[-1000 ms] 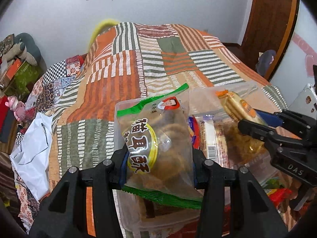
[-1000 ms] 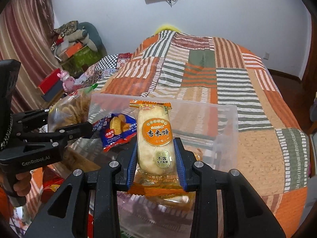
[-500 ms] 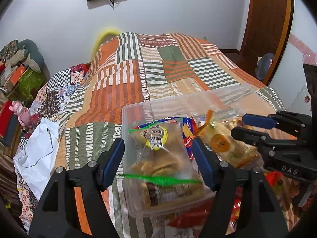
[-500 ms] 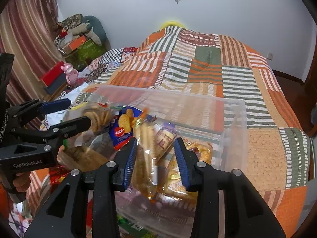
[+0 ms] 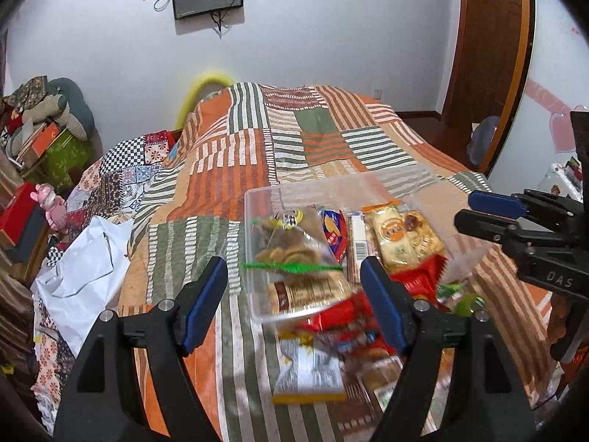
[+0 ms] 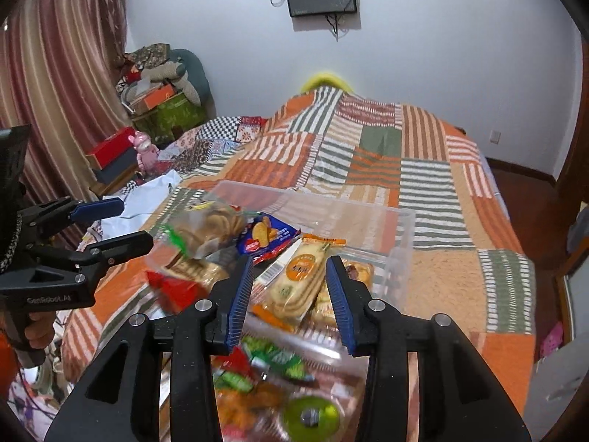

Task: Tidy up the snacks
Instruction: 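Grasp the tall cracker roll pack with the left tool while the right tool grasps the green jelly cup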

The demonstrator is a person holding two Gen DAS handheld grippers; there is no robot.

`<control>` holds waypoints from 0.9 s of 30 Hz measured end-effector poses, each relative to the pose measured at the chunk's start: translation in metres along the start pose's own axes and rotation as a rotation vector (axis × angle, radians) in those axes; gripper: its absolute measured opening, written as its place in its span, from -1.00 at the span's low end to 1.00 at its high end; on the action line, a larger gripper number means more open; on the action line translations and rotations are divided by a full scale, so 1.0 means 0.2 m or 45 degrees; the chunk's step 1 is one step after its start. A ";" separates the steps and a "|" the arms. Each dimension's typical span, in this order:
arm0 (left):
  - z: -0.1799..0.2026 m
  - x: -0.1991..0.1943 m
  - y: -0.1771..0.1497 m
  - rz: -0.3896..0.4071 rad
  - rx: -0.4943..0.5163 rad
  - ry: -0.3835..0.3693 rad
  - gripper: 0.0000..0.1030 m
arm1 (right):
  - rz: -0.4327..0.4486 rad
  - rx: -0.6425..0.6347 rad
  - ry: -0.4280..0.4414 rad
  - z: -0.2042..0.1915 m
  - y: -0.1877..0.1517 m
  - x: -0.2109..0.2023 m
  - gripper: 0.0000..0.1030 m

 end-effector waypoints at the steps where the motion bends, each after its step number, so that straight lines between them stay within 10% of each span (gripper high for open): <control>1: 0.00 -0.02 -0.01 0.002 -0.002 -0.003 0.45 | 0.005 -0.004 0.003 -0.01 -0.01 -0.02 -0.27; 27: 0.21 -0.01 -0.53 -0.156 -0.018 -0.157 0.45 | -0.044 0.040 -0.001 -0.03 -0.41 -0.09 -0.20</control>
Point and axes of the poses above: each gripper's, at about its wrist camera, not at the fingertips, and x roughly the way its jaws point, z to its right, y to its top, the point moved 5 cm from there along x, roughly the way its jaws point, and after that the axes turned 10 degrees about -z, right-handed, at the moved point
